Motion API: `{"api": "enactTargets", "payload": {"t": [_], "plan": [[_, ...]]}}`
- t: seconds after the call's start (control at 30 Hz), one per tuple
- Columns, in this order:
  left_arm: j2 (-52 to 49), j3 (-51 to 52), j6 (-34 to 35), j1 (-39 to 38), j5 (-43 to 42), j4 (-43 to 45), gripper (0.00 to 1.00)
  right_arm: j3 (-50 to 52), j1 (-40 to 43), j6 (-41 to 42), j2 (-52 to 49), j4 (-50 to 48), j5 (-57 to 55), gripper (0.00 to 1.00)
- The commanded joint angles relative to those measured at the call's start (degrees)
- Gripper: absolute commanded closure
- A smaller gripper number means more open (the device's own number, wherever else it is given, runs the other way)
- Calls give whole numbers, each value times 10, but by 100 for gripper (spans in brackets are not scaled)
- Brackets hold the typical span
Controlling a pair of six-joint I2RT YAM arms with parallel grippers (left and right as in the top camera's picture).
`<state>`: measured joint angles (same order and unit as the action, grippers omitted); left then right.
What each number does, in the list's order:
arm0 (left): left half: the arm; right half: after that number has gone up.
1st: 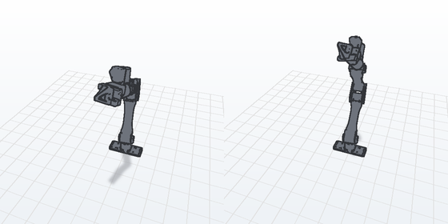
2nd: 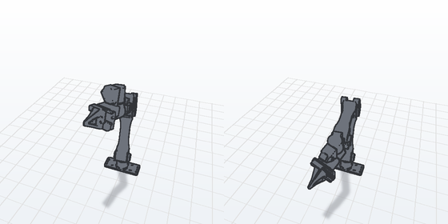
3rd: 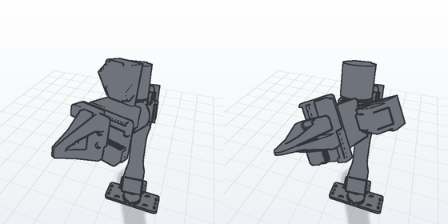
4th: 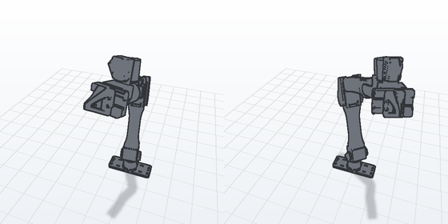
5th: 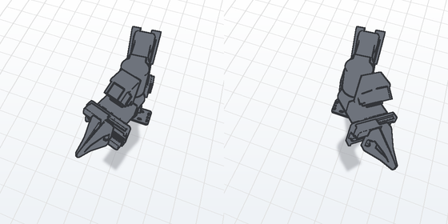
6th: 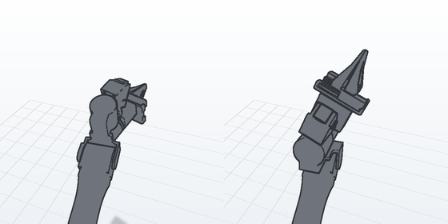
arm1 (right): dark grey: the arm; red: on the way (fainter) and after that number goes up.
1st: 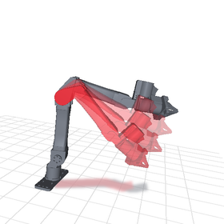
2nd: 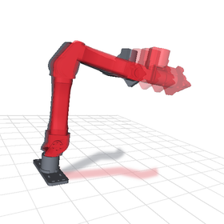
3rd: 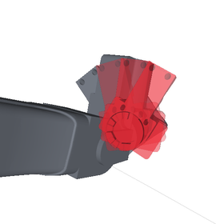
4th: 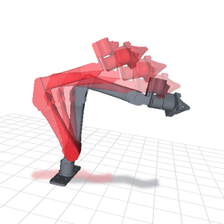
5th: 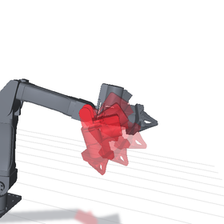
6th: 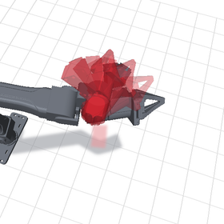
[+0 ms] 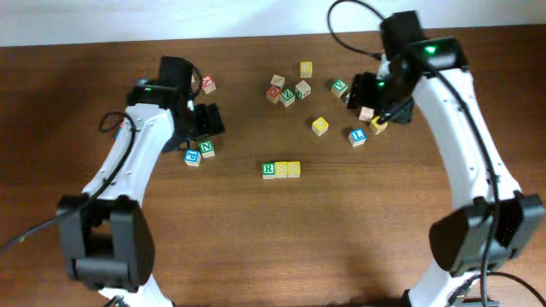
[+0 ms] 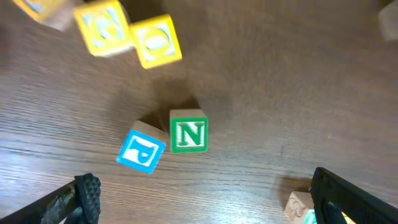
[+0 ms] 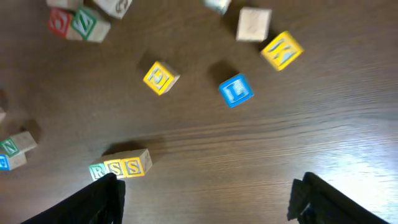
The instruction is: Spell out RSS
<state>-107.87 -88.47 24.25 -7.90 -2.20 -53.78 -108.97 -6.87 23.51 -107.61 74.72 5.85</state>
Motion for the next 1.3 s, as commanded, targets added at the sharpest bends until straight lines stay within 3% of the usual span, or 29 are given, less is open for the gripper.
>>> {"api": "enactTargets", "payload": {"t": [0.0, 0.2, 0.27, 0.3, 0.4, 0.5, 0.73, 0.87, 1.03, 1.2, 1.23, 1.27], "plan": [[27, -14, -1, 14, 22, 5, 1, -13, -4, -5, 26, -7, -4, 20], [27, -14, -1, 31, 23, 6, 1, -12, -11, -10, 25, -7, -3, 21], [27, -14, -1, 32, 23, 6, 1, -12, -19, -23, 24, -4, -1, 27], [27, -14, -1, 32, 23, 6, 1, -12, -24, -23, 24, -3, -1, 35], [27, -14, -1, 32, 22, 8, 1, -12, -37, -23, 24, -3, -2, 37], [27, -14, -1, 32, 22, 7, 1, -12, -45, -20, 31, 5, -1, 16], [27, -14, -1, 32, 22, 7, 1, -12, -45, -18, 119, 63, -2, 14], [27, -14, -1, 32, 22, 7, 1, -12, -73, -15, 184, 114, -63, 13], [27, -14, -1, 32, 22, 7, 1, 23, -166, 3, 251, 146, -91, 11], [27, -14, -1, 32, 22, 7, 1, 102, -280, 115, 340, 144, -223, 10], [27, -14, -1, 32, 22, 7, 1, 115, -300, 129, 359, 144, -236, 3], [27, -14, -1, 32, 22, 7, 1, 123, -313, 130, 372, 145, -236, 2]]}}
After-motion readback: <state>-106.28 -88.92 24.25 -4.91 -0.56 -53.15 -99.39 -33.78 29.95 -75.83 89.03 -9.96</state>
